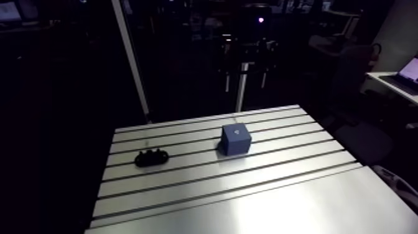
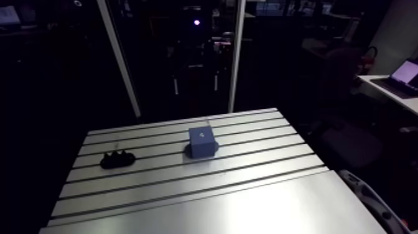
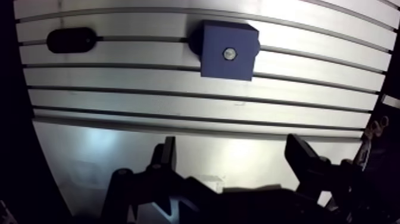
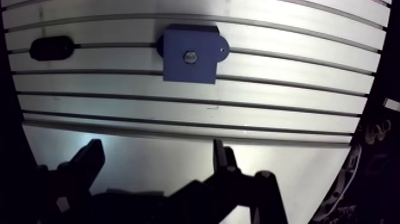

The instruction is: Pick up the M10 bolt and insert it into the hex recess until seated.

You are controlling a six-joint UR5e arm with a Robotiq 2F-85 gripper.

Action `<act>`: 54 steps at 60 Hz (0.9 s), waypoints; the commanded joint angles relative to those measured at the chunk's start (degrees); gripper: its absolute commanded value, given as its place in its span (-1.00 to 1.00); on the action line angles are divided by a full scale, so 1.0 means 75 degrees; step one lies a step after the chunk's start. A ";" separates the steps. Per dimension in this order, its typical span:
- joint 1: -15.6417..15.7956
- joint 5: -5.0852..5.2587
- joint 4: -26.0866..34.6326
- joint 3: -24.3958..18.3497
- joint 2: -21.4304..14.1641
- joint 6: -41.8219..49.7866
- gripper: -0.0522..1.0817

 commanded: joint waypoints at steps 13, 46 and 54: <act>0.0063 -0.0003 0.0640 -0.0226 -0.0349 0.0243 -0.90; 0.0090 0.0020 0.0664 -0.0318 -0.0585 0.0278 -0.90; 0.0112 0.0043 0.0664 -0.0304 -0.0595 0.0278 -0.90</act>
